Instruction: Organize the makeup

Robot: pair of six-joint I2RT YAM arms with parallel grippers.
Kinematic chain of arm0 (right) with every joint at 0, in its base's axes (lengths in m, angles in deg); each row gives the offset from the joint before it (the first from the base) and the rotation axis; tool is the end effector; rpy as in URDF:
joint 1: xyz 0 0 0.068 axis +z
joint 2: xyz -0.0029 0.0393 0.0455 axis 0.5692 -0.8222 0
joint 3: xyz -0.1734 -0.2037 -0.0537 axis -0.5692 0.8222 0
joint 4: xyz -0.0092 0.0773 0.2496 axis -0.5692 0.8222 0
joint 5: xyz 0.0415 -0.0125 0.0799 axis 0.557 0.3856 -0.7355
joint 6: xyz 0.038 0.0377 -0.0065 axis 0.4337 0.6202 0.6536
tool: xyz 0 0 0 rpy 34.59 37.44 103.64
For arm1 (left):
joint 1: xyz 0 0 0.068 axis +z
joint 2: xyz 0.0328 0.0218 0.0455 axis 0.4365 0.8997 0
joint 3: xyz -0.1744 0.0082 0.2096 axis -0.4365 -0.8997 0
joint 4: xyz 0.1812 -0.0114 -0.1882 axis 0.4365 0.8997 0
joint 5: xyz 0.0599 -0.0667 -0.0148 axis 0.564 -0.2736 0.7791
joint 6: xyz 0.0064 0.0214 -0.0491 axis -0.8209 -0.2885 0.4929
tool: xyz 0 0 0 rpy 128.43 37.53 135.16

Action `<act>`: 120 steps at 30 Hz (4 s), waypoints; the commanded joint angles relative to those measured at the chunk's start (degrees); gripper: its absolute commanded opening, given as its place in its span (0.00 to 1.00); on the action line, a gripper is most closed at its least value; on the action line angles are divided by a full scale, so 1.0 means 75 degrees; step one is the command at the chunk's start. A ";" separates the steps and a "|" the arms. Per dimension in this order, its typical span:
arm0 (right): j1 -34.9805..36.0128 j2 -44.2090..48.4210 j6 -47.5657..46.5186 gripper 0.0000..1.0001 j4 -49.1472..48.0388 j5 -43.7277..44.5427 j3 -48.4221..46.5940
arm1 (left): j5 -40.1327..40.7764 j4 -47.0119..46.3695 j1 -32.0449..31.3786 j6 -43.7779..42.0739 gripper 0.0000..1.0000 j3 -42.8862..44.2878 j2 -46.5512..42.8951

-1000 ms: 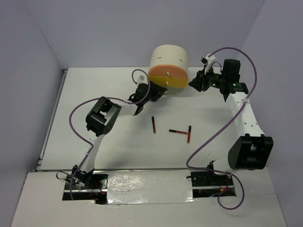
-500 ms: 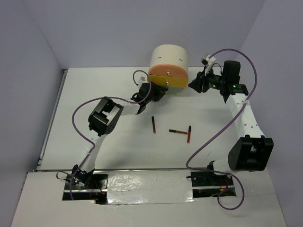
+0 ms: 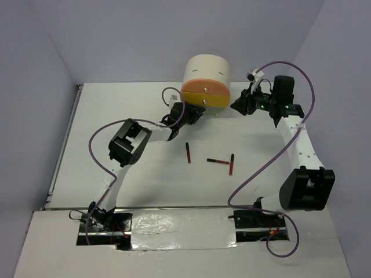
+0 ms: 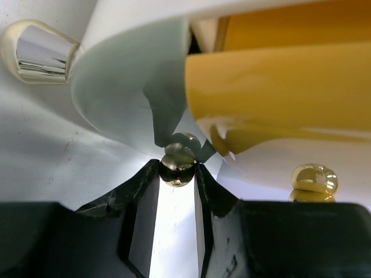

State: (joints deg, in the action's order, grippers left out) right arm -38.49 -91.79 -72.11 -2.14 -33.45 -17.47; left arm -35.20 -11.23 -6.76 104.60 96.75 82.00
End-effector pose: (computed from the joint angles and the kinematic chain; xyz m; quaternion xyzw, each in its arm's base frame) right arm 0.3105 0.0063 0.3579 -0.3291 0.7445 0.2452 0.5265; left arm 0.4410 -0.2800 0.1380 -0.3621 0.6927 -0.5243 0.3379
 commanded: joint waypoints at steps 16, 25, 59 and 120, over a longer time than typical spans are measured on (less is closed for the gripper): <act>-0.0045 0.0408 -0.0532 0.42 0.0347 -0.0314 0.0644 | 0.0191 -0.2067 -0.0241 -0.0369 0.21 -0.3155 -0.1652; 0.0388 0.0080 -0.3132 0.48 0.3054 -0.0561 0.0655 | 0.0074 -0.2221 -0.0382 -0.0989 0.27 -0.4504 -0.2940; 0.3740 -0.1127 -0.2748 0.67 0.0970 0.4186 0.2835 | 0.3108 0.3626 -0.0265 -0.4036 0.49 -0.7387 -0.9878; 0.3939 -0.3482 -0.2783 0.35 0.0607 0.4479 -0.2227 | 0.1914 0.6358 0.2383 -0.4177 0.60 -0.6861 -1.0349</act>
State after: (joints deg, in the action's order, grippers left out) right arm -8.06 -118.11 -92.67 4.16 -0.49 -31.04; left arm -19.72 37.75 10.18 74.55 42.04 2.88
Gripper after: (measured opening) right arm 0.338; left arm 0.595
